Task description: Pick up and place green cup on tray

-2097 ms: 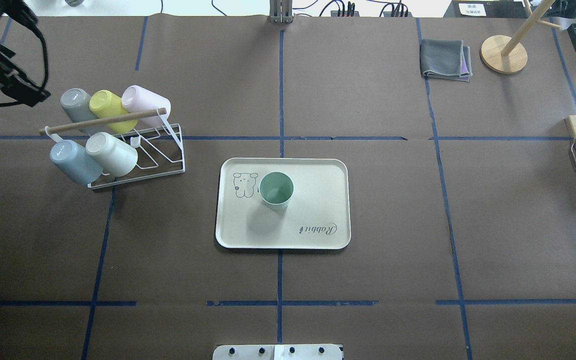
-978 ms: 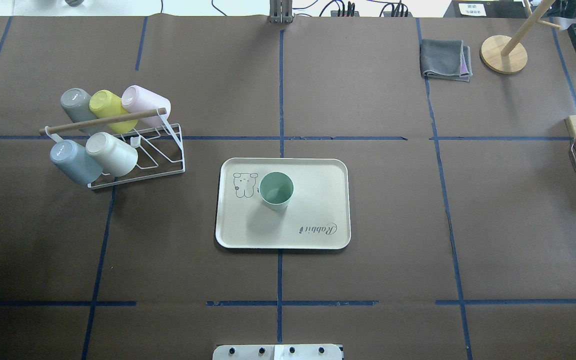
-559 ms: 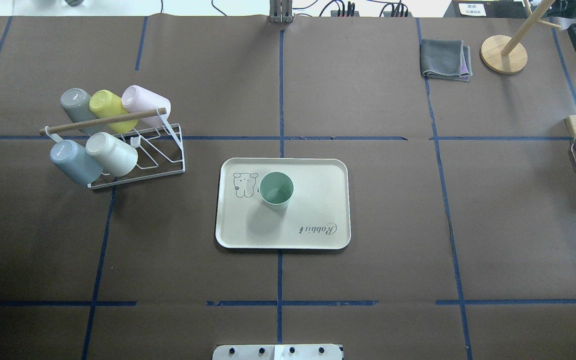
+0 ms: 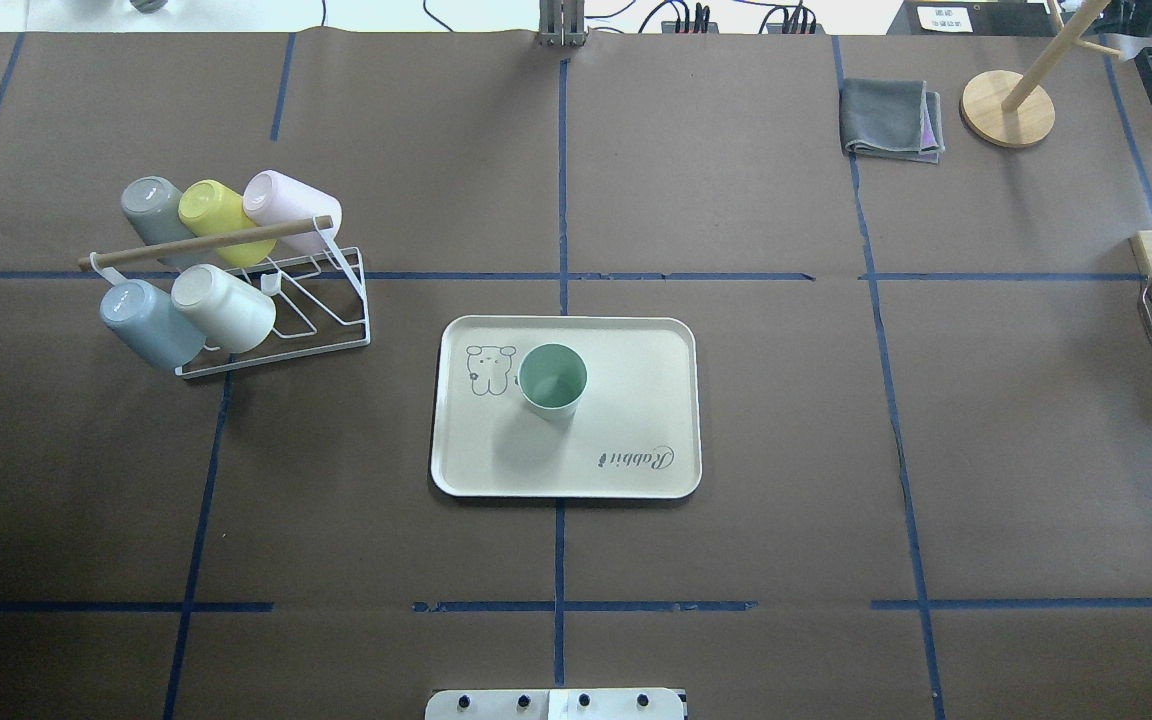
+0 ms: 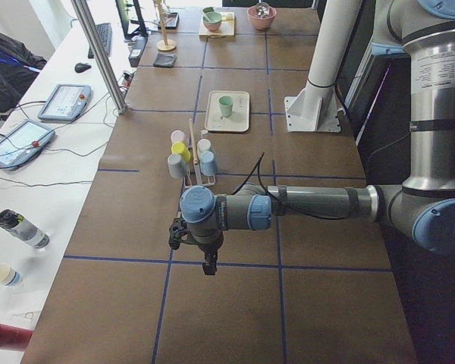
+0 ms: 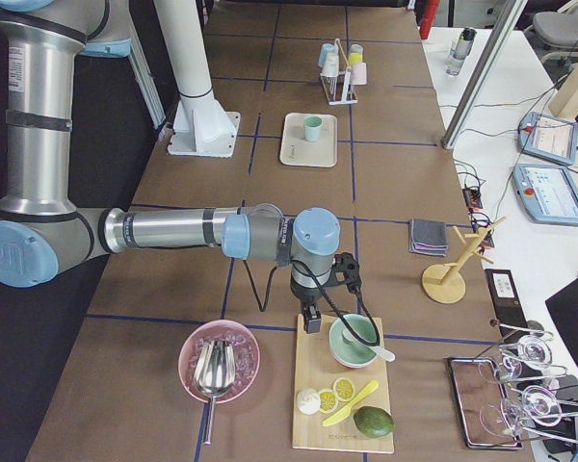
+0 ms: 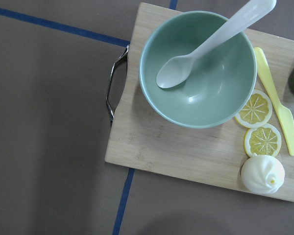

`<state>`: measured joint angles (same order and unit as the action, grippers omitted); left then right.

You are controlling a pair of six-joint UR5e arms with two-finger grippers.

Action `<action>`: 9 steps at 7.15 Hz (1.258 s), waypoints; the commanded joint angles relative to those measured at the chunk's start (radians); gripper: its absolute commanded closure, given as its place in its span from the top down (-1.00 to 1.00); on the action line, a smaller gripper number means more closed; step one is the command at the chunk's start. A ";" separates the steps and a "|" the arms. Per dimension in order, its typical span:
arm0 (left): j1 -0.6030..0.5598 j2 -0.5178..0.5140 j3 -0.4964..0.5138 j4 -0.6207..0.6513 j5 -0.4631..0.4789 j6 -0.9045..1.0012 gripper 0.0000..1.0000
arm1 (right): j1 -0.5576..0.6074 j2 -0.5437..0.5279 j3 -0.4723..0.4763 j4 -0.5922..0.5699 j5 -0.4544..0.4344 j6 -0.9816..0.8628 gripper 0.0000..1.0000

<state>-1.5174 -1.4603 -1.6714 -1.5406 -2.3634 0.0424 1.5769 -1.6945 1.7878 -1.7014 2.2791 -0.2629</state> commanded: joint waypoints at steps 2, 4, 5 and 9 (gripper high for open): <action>0.000 0.003 -0.001 0.004 -0.005 -0.001 1.00 | -0.003 -0.005 0.001 -0.001 -0.007 0.106 0.98; -0.001 0.005 -0.002 0.007 -0.008 -0.001 1.00 | -0.008 -0.007 -0.001 -0.001 -0.007 0.128 0.98; -0.001 0.006 -0.002 0.005 -0.008 -0.001 1.00 | -0.008 -0.010 -0.001 -0.001 -0.003 0.128 0.98; -0.001 0.012 -0.002 0.007 -0.007 -0.001 1.00 | -0.008 -0.010 -0.001 -0.003 0.000 0.128 0.98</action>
<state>-1.5187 -1.4505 -1.6736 -1.5352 -2.3712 0.0414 1.5693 -1.7038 1.7858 -1.7042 2.2793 -0.1349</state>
